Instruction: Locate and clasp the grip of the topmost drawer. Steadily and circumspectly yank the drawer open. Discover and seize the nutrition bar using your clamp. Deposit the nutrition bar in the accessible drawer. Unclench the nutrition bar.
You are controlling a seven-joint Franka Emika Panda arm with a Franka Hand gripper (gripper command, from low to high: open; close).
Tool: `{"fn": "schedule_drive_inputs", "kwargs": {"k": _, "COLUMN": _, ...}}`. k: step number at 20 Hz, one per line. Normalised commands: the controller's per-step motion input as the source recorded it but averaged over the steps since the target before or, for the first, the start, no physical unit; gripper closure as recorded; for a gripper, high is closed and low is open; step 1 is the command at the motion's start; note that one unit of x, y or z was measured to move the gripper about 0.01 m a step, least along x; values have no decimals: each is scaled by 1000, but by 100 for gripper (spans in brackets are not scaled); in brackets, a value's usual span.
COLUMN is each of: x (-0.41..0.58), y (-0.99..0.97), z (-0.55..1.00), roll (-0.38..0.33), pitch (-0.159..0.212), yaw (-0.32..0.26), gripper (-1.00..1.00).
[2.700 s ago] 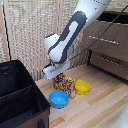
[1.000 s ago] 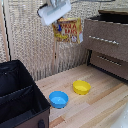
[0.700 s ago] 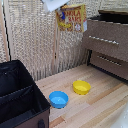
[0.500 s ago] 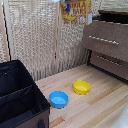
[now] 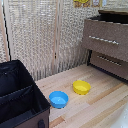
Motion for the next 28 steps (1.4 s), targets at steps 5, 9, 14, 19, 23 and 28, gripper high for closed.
{"fn": "schedule_drive_inputs", "kwargs": {"k": 5, "x": -42, "y": -969, "z": 541, "roll": 106, "pitch": 164, "yaw": 0, "gripper": 100}}
{"fn": "schedule_drive_inputs", "kwargs": {"k": 9, "x": -1, "y": -955, "z": 544, "roll": 111, "pitch": 147, "yaw": 0, "gripper": 100}}
{"fn": "schedule_drive_inputs", "kwargs": {"k": 14, "x": 0, "y": -950, "z": 501, "roll": 111, "pitch": 129, "yaw": 0, "gripper": 100}}
{"fn": "schedule_drive_inputs", "kwargs": {"k": 19, "x": 0, "y": -944, "z": 357, "roll": 119, "pitch": 99, "yaw": 0, "gripper": 100}}
{"fn": "schedule_drive_inputs", "kwargs": {"k": 23, "x": 78, "y": -992, "z": 84, "roll": 104, "pitch": 19, "yaw": 0, "gripper": 100}}
{"fn": "schedule_drive_inputs", "kwargs": {"k": 28, "x": 215, "y": -704, "z": -17, "roll": 29, "pitch": -46, "yaw": -5, "gripper": 100}}
